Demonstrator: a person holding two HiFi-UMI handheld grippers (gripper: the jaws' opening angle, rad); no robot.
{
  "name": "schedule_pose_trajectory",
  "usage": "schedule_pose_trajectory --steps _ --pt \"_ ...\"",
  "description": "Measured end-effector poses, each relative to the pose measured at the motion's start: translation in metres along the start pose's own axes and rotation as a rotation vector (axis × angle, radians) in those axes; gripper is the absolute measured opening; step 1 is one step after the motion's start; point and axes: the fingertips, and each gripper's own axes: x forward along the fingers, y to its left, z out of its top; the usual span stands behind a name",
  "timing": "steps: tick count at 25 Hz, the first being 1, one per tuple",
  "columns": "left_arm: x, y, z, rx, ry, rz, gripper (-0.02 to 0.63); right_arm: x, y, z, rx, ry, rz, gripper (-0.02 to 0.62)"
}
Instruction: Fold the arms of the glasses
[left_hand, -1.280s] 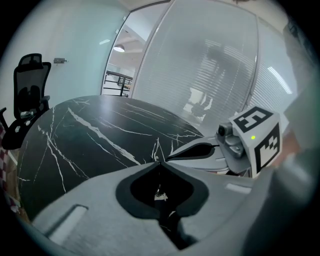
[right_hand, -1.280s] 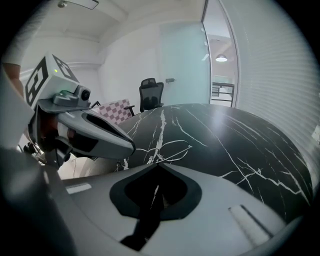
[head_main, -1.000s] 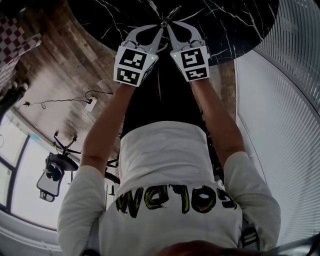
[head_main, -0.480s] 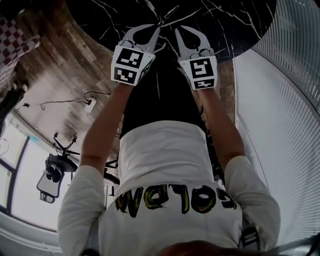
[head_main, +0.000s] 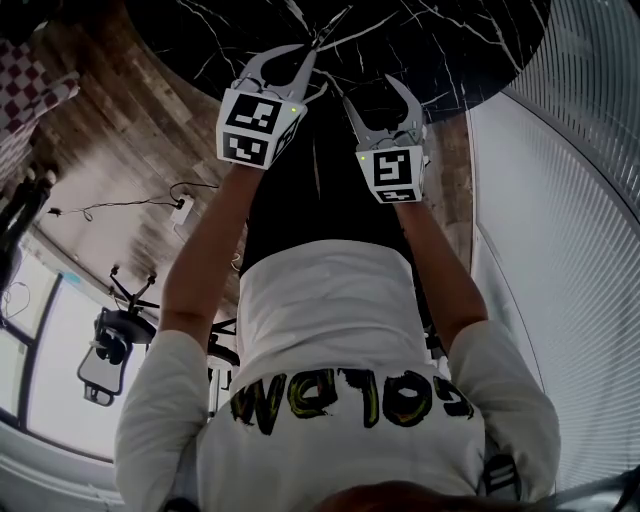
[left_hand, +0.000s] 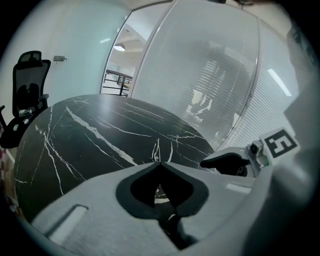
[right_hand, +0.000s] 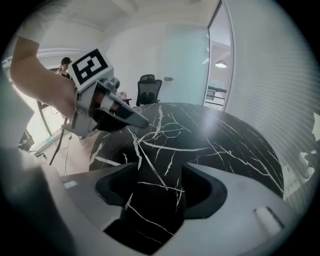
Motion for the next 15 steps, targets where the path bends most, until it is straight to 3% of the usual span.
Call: schedule_pose_trajectory --steps 15 --pt "-0.006 -0.007 -0.004 -0.008 0.016 -0.020 0.005 0.021 -0.024 0.011 -0.013 0.029 -0.065 0.270"
